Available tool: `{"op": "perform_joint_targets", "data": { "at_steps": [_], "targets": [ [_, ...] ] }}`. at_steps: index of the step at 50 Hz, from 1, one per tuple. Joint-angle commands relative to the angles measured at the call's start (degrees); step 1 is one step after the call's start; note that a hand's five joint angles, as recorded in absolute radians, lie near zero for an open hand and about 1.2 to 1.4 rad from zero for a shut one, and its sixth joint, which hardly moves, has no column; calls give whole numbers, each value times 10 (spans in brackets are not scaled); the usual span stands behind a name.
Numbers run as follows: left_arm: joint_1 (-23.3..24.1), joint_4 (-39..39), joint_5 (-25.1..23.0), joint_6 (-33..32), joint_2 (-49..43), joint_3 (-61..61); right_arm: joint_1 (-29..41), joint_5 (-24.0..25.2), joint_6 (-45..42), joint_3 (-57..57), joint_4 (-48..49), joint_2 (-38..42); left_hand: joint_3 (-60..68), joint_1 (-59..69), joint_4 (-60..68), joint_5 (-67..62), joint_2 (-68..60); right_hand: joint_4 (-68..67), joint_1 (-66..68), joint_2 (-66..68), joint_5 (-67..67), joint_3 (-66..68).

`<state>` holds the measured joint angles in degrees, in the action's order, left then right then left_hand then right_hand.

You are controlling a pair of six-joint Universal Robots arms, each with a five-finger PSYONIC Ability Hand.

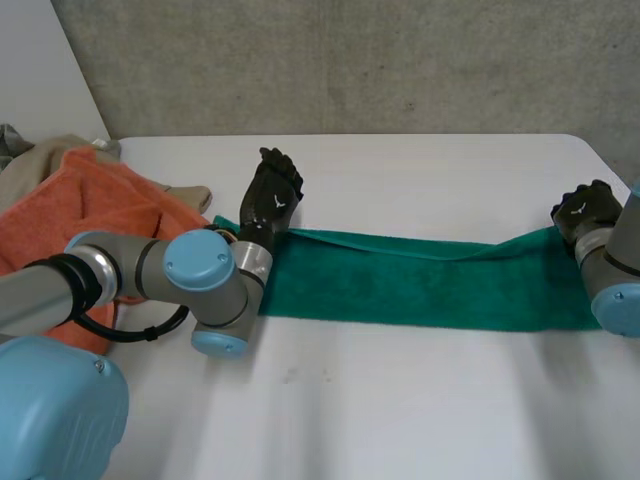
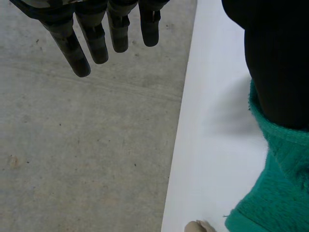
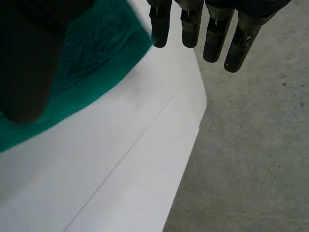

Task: Fold the laundry.

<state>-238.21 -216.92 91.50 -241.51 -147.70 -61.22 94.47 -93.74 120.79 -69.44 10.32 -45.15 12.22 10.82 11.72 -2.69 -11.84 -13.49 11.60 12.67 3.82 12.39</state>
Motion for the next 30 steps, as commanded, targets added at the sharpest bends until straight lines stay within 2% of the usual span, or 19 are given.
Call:
{"op": "perform_joint_targets", "data": {
  "at_steps": [1,5,9,13,16,21,24,30],
  "targets": [
    [0,-2,4,16,75,-37,0,11,106,-6,4,-77,-22,-8,-17,27,18,35,-16,-27,-38,-24],
    [0,-3,5,44,120,-71,-3,58,191,-21,-2,-149,-22,-8,-17,27,18,35,-16,-27,-38,-24],
    [-5,8,2,89,179,-115,-15,114,211,-42,-20,-182,-22,-8,-17,27,18,35,-16,-27,-38,-24],
    [-8,23,-1,144,226,-160,-38,151,214,-61,-66,-192,-22,-8,-17,27,18,35,-16,-27,-38,-24],
    [-13,48,-1,176,248,-189,-46,154,216,-70,-110,-194,-22,-8,-17,27,18,35,-16,-27,-38,-24],
    [-33,85,-4,197,283,-238,-83,179,210,-121,-200,-199,-22,-8,-17,27,18,35,-16,-27,-38,-24],
    [-44,87,-6,198,288,-265,-108,211,199,-156,-195,-203,-22,-8,-17,27,18,35,-16,-27,-38,-24],
    [-59,89,-11,199,280,-272,-144,247,160,-199,-186,-202,-22,-8,-17,27,18,35,-16,-27,-38,-24]
  ]
}}
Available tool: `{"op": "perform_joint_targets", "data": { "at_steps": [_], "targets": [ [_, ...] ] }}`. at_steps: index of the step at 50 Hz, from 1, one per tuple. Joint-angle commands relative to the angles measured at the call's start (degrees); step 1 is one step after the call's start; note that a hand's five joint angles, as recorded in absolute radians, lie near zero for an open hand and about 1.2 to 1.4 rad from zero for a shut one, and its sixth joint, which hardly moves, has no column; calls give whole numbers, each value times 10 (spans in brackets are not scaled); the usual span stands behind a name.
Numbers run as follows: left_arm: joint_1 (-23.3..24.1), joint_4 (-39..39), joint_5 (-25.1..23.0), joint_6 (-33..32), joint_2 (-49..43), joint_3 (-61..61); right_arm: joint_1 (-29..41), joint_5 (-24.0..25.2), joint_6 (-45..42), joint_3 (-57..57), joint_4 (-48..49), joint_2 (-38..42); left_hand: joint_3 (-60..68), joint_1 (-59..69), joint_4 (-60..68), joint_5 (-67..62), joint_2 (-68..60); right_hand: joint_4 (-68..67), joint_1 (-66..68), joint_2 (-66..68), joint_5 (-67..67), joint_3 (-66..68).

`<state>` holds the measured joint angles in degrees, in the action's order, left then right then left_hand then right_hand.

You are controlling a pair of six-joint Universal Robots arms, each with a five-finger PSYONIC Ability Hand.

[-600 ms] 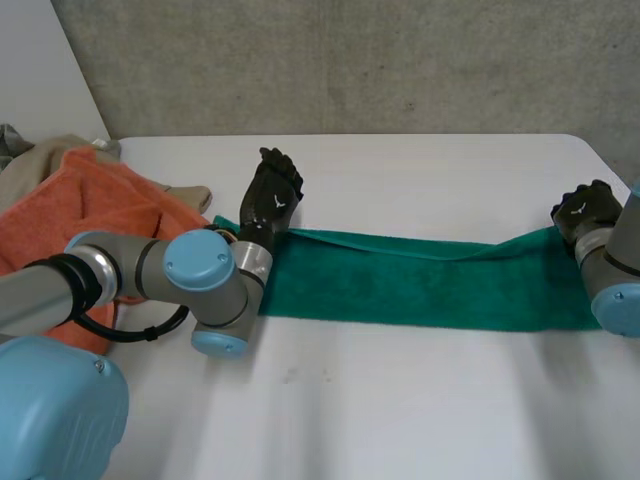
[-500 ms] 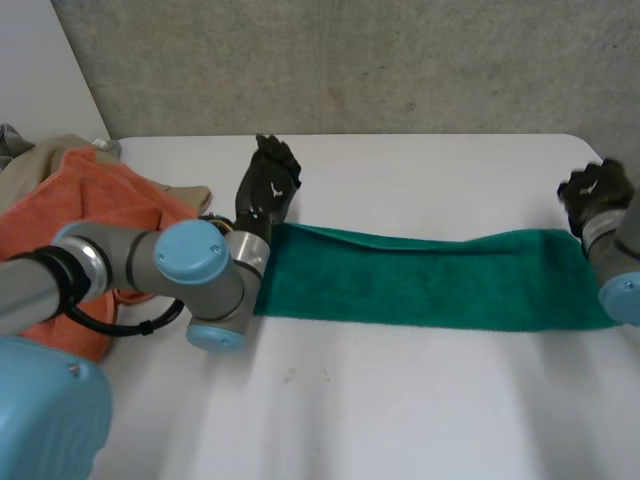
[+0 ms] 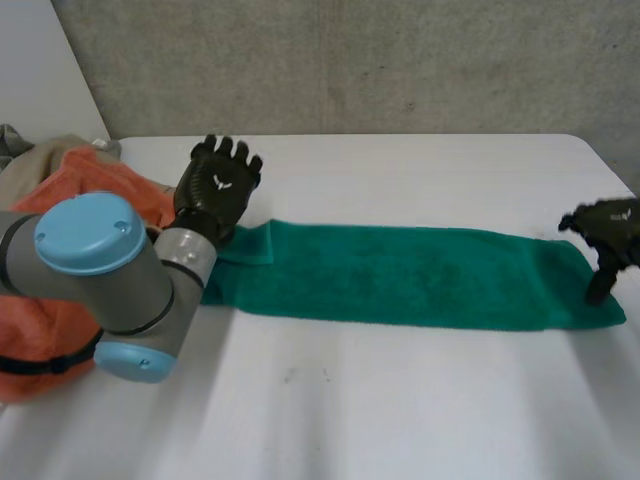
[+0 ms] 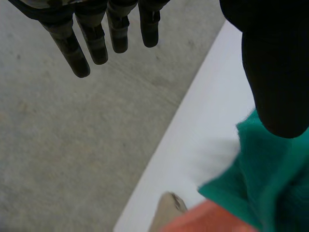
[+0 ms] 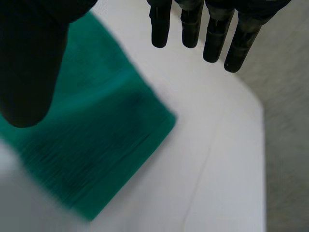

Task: Fold the laundry.

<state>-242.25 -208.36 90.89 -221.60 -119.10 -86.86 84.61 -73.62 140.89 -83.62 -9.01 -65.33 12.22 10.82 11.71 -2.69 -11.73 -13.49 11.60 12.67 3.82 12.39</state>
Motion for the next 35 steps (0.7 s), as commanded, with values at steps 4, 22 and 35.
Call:
{"op": "perform_joint_targets", "data": {
  "at_steps": [4,22,35],
  "targets": [
    [-24,2,-4,-2,-23,-13,-56,69,-48,-76,39,7,-22,-8,-17,27,17,-13,32,21,10,24],
    [-23,-4,-29,-2,-152,77,-58,93,-46,-100,104,34,-22,-8,-17,27,17,-64,82,72,60,74],
    [-64,-15,14,-7,-247,264,-57,94,-45,-106,109,34,-8,6,-3,13,3,-153,172,161,149,164]
  ]
}}
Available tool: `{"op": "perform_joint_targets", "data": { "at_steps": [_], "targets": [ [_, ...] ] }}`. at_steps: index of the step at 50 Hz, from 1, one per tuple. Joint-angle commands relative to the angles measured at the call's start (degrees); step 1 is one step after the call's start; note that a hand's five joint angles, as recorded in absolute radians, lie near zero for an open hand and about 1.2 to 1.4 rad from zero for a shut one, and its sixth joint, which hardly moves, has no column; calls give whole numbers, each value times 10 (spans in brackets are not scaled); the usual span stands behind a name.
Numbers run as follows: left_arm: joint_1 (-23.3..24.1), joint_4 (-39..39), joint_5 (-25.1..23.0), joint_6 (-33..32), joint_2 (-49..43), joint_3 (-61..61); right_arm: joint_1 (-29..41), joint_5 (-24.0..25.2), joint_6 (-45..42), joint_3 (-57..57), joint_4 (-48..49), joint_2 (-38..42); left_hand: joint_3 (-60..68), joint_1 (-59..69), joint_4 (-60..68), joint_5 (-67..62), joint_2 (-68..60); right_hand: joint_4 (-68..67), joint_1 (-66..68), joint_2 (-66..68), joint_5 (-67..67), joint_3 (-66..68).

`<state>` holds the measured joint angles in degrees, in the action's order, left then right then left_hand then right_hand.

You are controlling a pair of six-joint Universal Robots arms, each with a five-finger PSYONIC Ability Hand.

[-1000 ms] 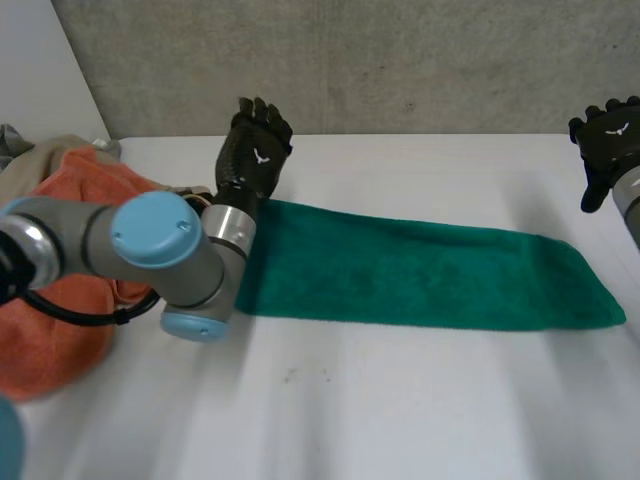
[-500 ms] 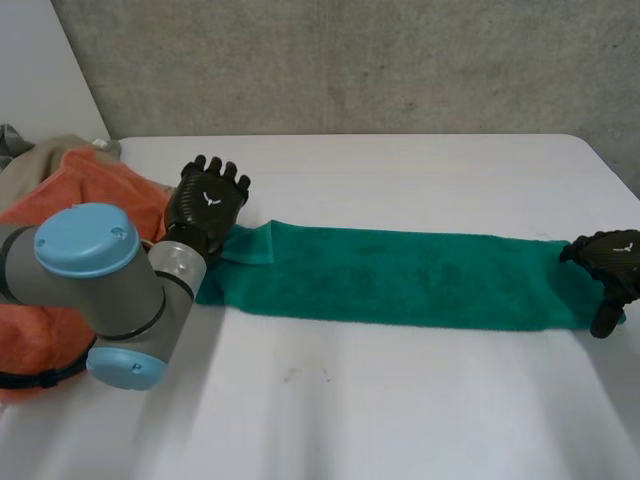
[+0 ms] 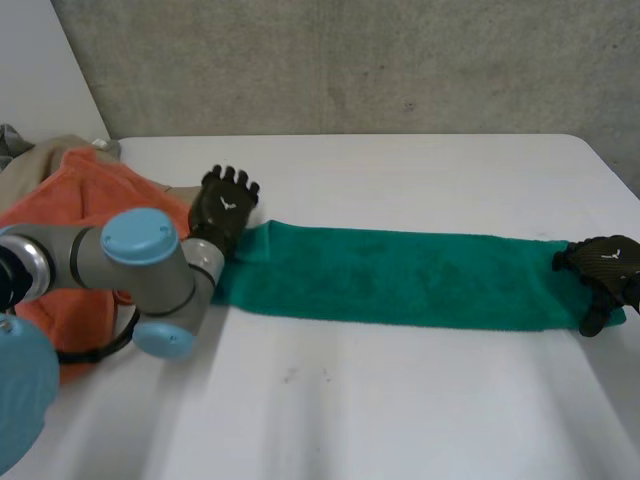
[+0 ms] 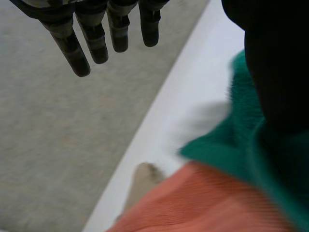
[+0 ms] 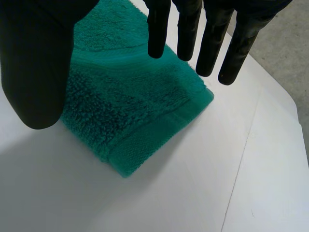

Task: Fold the laundry.

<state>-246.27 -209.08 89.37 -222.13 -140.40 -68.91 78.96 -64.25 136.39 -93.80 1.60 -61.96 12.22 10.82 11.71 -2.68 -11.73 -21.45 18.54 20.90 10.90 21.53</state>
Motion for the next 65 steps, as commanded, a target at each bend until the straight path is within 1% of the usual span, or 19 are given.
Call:
{"op": "perform_joint_targets", "data": {
  "at_steps": [1,9,13,21,25,26,28,32,40,44,48,49,52,53,56,57,60,64,65],
  "targets": [
    [-24,-11,28,-1,-33,84,0,0,0,-5,4,0,-10,4,-5,15,5,-75,104,80,80,74],
    [-21,-17,34,-1,-29,69,-1,0,0,-10,12,0,-10,4,-5,15,5,-103,132,109,109,103],
    [-17,-15,32,-1,-15,35,-3,1,-1,-11,13,0,-12,2,-6,16,7,-134,163,139,139,133],
    [-9,-19,33,8,59,-55,-4,1,-5,-11,32,5,-15,-1,-10,20,10,-197,226,203,203,197],
    [7,-19,33,8,78,-76,-5,-2,-8,-7,51,26,-15,-1,-10,20,10,-335,364,341,341,334],
    [9,-19,33,8,83,-79,-5,-7,-9,-2,55,32,-15,-1,-10,20,10,-454,483,459,459,453],
    [11,-19,34,8,90,-86,-5,-9,-13,2,56,39,-15,-1,-10,20,10,-585,614,590,590,584],
    [11,-18,34,8,102,-103,-7,-25,-39,14,57,50,-18,-4,-13,23,13,-586,615,591,591,585],
    [10,-14,34,8,147,-144,-64,-103,-139,38,65,29,-20,-6,-15,25,15,-586,615,591,591,585],
    [7,-14,34,10,183,-175,-71,-119,-191,62,79,8,-20,-6,-15,25,15,-586,615,591,591,585],
    [6,-14,31,29,224,-214,-64,-115,-220,77,103,0,-20,-6,-15,25,15,-586,615,591,591,585],
    [6,-14,31,34,229,-220,-55,-112,-221,78,108,-1,-20,-6,-15,25,15,-586,615,591,591,585],
    [7,-14,31,53,246,-235,19,-100,-218,85,132,-12,-20,-6,-15,25,15,-586,615,591,591,585],
    [7,-14,31,57,250,-239,61,-85,-218,86,145,-17,-20,-6,-15,25,15,-586,615,591,591,585],
    [8,-14,31,66,261,-249,120,-57,-218,84,163,-18,-20,-6,-15,25,15,-586,615,591,591,585],
    [8,-14,31,66,263,-250,155,-36,-218,83,173,-18,-20,-6,-15,25,15,-586,615,591,591,585],
    [11,-14,31,67,268,-255,209,0,-218,80,183,-19,-20,-6,-15,25,15,-586,615,591,591,585],
    [12,-14,33,67,269,-257,339,78,-221,78,190,0,-20,-6,-15,25,15,-586,615,591,591,585],
    [13,-14,33,67,269,-257,345,83,-222,78,191,3,-20,-6,-15,25,15,-586,615,591,591,585]
  ]
}}
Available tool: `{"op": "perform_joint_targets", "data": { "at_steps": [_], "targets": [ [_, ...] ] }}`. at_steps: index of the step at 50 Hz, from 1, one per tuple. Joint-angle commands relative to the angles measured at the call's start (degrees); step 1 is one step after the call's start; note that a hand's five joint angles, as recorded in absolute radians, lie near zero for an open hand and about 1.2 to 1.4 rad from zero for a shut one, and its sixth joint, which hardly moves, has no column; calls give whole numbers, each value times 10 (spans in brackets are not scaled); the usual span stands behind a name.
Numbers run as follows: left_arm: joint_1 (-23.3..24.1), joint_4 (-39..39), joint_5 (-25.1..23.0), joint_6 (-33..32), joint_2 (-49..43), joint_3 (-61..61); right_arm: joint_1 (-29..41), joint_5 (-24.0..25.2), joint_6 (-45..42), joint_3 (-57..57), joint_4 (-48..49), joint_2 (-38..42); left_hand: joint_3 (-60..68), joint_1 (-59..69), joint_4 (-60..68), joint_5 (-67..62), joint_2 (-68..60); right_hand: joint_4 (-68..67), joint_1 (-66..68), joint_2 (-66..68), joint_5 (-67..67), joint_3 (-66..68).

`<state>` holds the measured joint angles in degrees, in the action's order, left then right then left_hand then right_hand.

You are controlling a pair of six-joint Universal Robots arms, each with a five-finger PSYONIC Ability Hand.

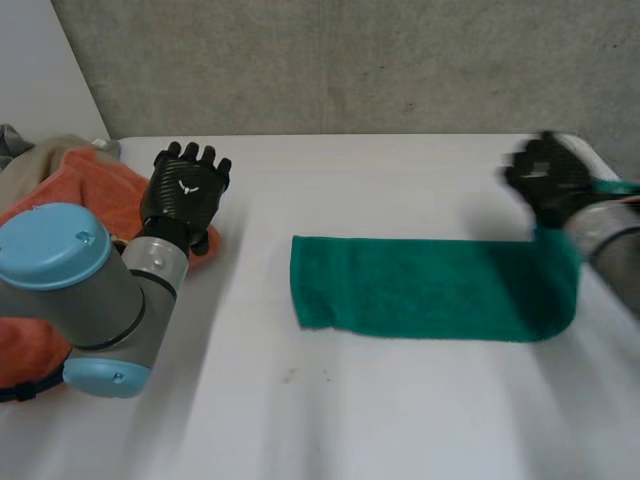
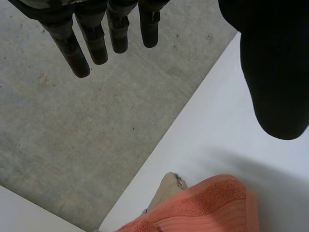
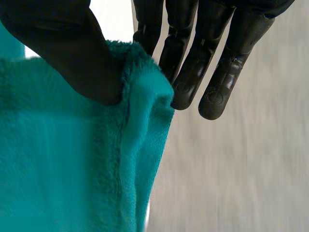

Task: Fold the laundry.

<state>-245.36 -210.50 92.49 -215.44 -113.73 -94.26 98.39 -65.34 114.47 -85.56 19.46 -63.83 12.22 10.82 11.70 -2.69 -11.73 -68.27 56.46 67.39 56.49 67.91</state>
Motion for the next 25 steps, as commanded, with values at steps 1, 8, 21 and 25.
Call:
{"op": "perform_joint_targets", "data": {
  "at_steps": [1,8,21,25],
  "targets": [
    [6,0,1,0,2,-3,165,101,-5,-3,13,31,-20,-6,-15,25,15,-117,235,126,135,121],
    [32,-3,2,3,-7,4,248,116,-8,9,18,118,-20,-6,-15,25,15,-117,235,126,135,121],
    [108,-7,3,24,-38,63,182,-29,240,-13,0,17,-22,-8,-17,26,17,583,-465,-574,-565,-579],
    [129,-7,0,64,-40,79,126,-35,414,-38,-30,-38,-22,-8,-17,26,17,583,-465,-574,-565,-579]
  ]
}}
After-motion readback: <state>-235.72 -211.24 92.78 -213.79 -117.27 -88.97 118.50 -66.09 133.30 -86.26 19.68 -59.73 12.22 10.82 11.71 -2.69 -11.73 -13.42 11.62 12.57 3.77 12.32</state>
